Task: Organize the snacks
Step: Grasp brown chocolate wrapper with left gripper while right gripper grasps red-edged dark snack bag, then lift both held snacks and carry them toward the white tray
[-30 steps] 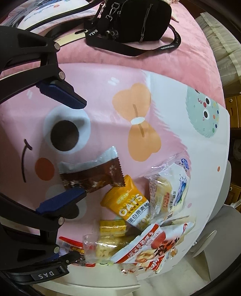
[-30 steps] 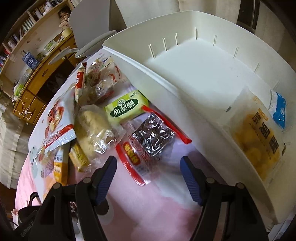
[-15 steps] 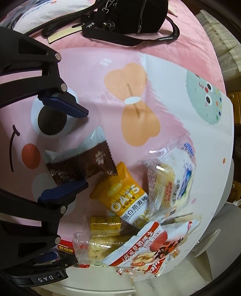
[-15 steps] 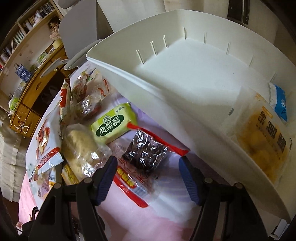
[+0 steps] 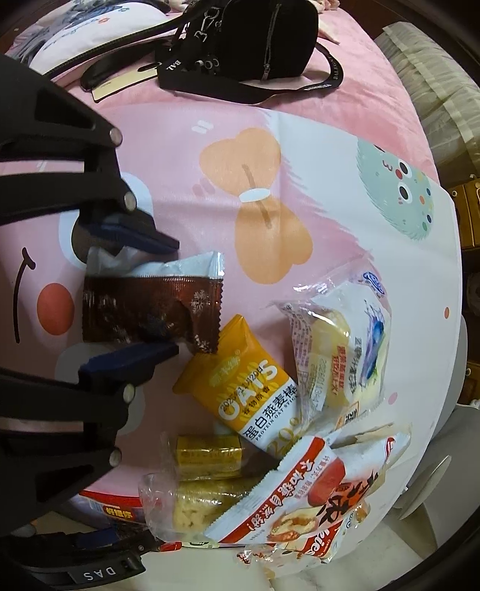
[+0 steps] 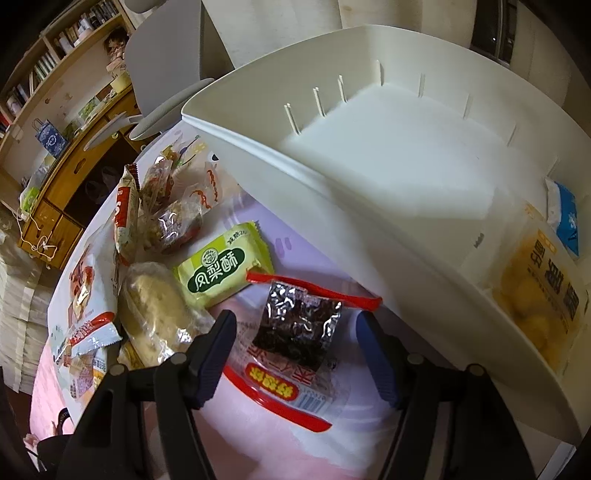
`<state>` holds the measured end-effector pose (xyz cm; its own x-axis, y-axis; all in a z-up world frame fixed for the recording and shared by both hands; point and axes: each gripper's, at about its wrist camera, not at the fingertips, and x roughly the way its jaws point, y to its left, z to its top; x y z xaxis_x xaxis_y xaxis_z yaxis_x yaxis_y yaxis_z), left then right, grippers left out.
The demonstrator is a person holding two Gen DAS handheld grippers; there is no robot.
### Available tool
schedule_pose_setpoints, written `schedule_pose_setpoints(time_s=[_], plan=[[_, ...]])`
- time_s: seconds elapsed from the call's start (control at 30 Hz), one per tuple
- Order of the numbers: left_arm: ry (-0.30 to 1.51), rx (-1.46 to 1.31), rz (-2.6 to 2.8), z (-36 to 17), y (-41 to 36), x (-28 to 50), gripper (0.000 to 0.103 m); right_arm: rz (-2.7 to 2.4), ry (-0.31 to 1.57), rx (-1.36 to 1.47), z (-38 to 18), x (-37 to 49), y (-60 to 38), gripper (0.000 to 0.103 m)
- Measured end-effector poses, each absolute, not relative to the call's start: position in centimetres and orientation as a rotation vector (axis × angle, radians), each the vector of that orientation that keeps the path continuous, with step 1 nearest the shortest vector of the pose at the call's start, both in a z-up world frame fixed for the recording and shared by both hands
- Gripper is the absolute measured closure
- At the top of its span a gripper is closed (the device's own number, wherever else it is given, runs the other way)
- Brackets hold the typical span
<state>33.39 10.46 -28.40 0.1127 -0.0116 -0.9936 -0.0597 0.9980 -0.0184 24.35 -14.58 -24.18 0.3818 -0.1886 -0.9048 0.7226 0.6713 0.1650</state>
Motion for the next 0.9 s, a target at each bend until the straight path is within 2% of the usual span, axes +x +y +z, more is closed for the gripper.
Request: schedule_pose_setpoints(time_s=[0.1, 0.47, 0.9], plan=[[1.458, -0.042, 0.018, -28.1, 9.9, 33.4, 0.068, -0.620, 1.034, 0.587, -24.1, 24.9, -14.6, 0.043], [1.497, -0.086, 0.008, -28.5, 11.7, 33.0, 0.070, -0.559, 1.056, 0.585, -23.8, 25.2, -14.8, 0.052], [1.486, -0.112, -0.004, -26.1, 14.0, 30.1, 0.071, -0.532, 1.100, 0.657, -23.5, 23.7, -14.5, 0.052]])
